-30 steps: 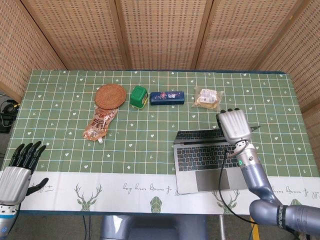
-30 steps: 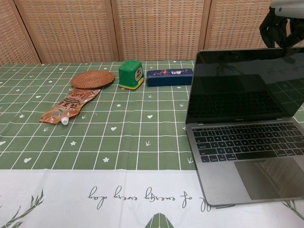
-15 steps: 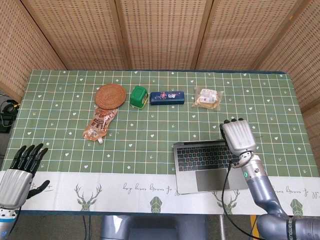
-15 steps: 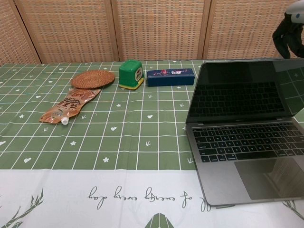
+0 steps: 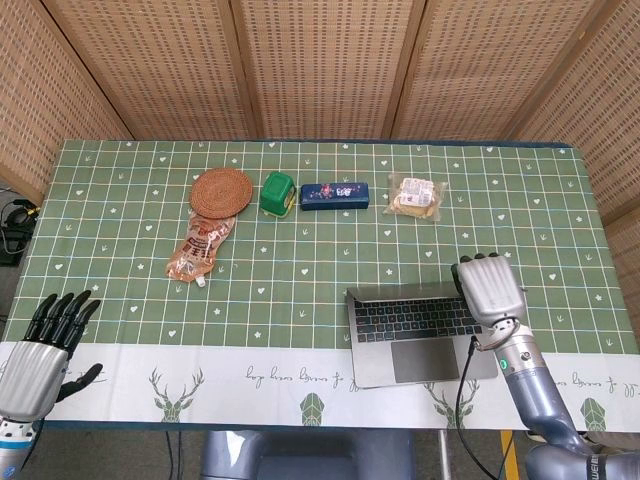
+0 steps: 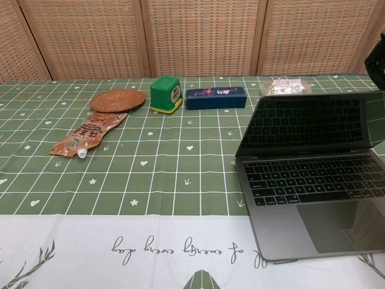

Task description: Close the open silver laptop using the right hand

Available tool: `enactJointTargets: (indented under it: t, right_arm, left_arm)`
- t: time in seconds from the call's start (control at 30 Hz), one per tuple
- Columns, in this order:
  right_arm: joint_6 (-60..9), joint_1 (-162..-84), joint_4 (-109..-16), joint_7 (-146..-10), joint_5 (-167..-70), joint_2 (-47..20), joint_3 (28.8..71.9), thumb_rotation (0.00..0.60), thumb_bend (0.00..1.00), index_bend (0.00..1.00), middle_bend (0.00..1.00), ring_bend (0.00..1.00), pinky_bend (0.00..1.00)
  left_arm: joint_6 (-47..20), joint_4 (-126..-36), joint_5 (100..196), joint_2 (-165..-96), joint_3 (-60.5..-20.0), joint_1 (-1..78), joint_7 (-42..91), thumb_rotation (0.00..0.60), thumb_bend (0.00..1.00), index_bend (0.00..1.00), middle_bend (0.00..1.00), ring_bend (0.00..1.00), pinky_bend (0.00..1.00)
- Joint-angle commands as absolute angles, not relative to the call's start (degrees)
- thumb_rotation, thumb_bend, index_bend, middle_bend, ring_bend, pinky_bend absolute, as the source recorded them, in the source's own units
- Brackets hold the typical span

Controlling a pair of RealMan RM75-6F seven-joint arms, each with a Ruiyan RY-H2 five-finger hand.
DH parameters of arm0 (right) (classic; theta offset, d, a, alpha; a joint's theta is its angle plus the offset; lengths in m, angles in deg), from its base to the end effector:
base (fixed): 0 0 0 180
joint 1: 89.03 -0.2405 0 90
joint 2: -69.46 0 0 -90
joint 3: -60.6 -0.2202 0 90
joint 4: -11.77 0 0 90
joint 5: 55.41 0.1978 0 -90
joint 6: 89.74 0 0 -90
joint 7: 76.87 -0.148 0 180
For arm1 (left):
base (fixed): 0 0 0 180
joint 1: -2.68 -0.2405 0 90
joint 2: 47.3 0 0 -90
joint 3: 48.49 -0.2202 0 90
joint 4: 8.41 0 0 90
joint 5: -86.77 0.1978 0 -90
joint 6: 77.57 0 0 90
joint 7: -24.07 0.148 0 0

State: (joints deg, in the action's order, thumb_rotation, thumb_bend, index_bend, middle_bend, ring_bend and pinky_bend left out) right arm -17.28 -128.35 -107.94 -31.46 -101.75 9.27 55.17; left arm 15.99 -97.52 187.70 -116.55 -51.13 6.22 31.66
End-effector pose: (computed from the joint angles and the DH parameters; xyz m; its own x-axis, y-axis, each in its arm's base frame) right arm -0.1394 -0.2772 0.1171 0.6695 -0.1878 0.7187 -0.7427 -0.1521 0.6521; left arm -0.2428 0.1515 0.1268 0.4722 -0.0692 0.8788 0.8473 -0.2392 -0.4741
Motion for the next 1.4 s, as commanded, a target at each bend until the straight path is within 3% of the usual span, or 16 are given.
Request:
enactJointTargets:
  t: [0.03, 0.7, 1.4]
  right_arm:
    - [-17.8, -127.6, -108.1, -31.8, -102.1, 9.4, 56.3, 0.6, 1.0, 0.67, 0.57, 0.49, 0.51]
    - [-17.0, -124.4, -111.5, -30.0, -106.7, 7.6, 61.1, 0.6, 1.0, 0.67, 0.57, 0.5, 0.52]
    - [-19.8, -124.0, -108.0, -28.6, -104.3, 3.7, 63.5, 0.6, 1.0, 0.68, 0.57, 0.5, 0.52]
  left_arm:
    - [16.0, -97.5, 187.9, -116.5, -51.2, 6.2, 31.8, 0.6, 0.17, 0.0, 0.0, 0.0, 0.0]
    - [16.0, -97.7, 188.8, -116.4, -51.6, 6.1, 31.9, 0.6, 0.17, 0.0, 0.0, 0.0, 0.0]
    - [15.3, -97.7, 189.0, -116.5, -51.8, 6.2, 32.4, 0.6, 0.17, 0.0, 0.0, 0.0, 0.0]
